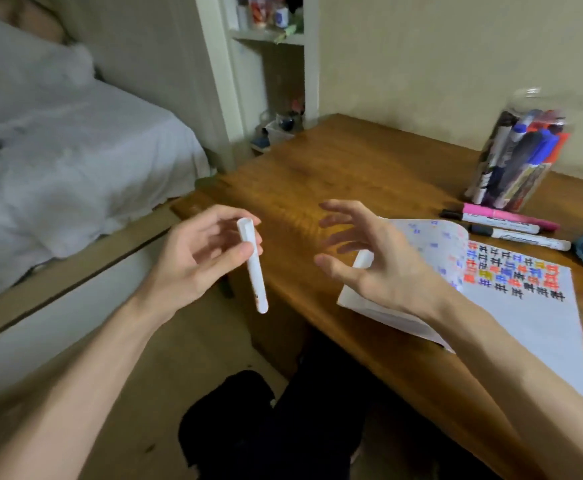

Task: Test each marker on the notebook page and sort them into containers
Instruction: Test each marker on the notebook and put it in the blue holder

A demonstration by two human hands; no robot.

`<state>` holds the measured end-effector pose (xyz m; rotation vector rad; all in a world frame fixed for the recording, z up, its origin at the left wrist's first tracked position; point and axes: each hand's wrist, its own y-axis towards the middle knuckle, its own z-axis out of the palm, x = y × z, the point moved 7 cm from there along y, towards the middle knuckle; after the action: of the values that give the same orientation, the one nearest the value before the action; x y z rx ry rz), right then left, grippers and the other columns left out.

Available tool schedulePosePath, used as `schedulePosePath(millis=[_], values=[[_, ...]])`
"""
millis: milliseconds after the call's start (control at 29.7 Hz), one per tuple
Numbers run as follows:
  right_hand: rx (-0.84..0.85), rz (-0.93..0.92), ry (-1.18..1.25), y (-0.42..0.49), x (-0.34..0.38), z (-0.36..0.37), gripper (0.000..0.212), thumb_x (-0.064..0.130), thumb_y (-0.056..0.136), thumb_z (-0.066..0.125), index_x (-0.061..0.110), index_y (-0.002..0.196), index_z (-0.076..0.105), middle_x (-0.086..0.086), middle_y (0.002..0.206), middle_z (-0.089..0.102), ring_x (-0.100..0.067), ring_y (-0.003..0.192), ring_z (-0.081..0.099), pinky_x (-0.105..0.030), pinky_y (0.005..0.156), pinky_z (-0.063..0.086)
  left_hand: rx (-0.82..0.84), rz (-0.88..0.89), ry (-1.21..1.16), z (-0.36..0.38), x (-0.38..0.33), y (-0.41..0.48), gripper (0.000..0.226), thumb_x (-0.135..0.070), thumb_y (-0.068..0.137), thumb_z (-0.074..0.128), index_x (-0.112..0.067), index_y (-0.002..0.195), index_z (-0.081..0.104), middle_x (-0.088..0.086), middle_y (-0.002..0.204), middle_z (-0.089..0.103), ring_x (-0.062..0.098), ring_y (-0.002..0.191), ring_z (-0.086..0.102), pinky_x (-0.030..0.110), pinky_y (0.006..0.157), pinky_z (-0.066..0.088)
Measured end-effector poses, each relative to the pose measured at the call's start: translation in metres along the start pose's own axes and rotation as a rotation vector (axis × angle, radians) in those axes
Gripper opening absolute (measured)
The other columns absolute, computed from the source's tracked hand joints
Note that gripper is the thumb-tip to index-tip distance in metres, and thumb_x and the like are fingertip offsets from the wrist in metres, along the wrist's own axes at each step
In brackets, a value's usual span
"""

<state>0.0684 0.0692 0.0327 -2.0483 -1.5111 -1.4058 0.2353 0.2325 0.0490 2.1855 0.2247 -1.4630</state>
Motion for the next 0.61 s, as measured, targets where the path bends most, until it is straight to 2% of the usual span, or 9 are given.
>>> schedulePosePath(millis=[67, 168, 303, 437, 605], values=[[0.041, -0.041, 0.002, 0.01, 0.006, 0.024, 0.064, 0.03, 0.093, 0.08, 0.024, 0.149, 0.049, 0.009, 0.13, 0.065, -0.011, 0.109, 0.07, -0.037, 0.096, 0.06, -0.035, -0.041, -0.008, -0.016, 0.011, -0.02, 0.029, -0.012, 0.091, 0.071, -0.012, 0.119, 0.066, 0.006, 0.104, 0.074, 0.031, 0.104, 0.072, 0.048, 0.097, 0.057], [0.087, -0.087, 0.006, 0.02, 0.015, 0.046, 0.062, 0.031, 0.094, 0.078, 0.023, 0.149, 0.049, 0.011, 0.129, 0.065, -0.008, 0.109, 0.07, -0.033, 0.095, 0.061, -0.052, -0.076, -0.009, -0.029, 0.024, -0.044, 0.032, -0.009, 0.089, 0.068, -0.008, 0.121, 0.064, 0.01, 0.102, 0.073, 0.03, 0.102, 0.069, 0.039, 0.092, 0.057], [0.085, -0.097, 0.019, 0.025, 0.016, 0.048, 0.06, 0.029, 0.095, 0.076, 0.021, 0.148, 0.049, 0.007, 0.129, 0.066, -0.011, 0.11, 0.071, -0.033, 0.095, 0.061, -0.065, -0.104, -0.075, -0.034, 0.042, -0.054, 0.032, -0.009, 0.091, 0.062, -0.003, 0.123, 0.064, 0.016, 0.106, 0.07, 0.036, 0.104, 0.067, 0.041, 0.097, 0.054], [-0.009, -0.048, -0.01, 0.018, 0.001, 0.024, 0.055, 0.022, 0.095, 0.076, 0.018, 0.144, 0.054, 0.004, 0.123, 0.069, -0.014, 0.106, 0.073, -0.03, 0.093, 0.061, -0.081, -0.105, -0.119, -0.024, 0.046, -0.037, 0.024, -0.011, 0.095, 0.06, -0.003, 0.117, 0.067, 0.018, 0.101, 0.069, 0.032, 0.098, 0.067, 0.033, 0.092, 0.05], [-0.157, 0.108, -0.059, -0.017, -0.03, -0.041, 0.047, 0.025, 0.095, 0.074, 0.023, 0.139, 0.058, 0.008, 0.12, 0.069, -0.008, 0.101, 0.073, -0.018, 0.087, 0.059, 0.015, -0.057, -0.144, 0.025, 0.032, 0.005, 0.019, -0.012, 0.095, 0.06, -0.011, 0.112, 0.07, 0.012, 0.097, 0.071, 0.027, 0.095, 0.068, 0.028, 0.089, 0.051]])
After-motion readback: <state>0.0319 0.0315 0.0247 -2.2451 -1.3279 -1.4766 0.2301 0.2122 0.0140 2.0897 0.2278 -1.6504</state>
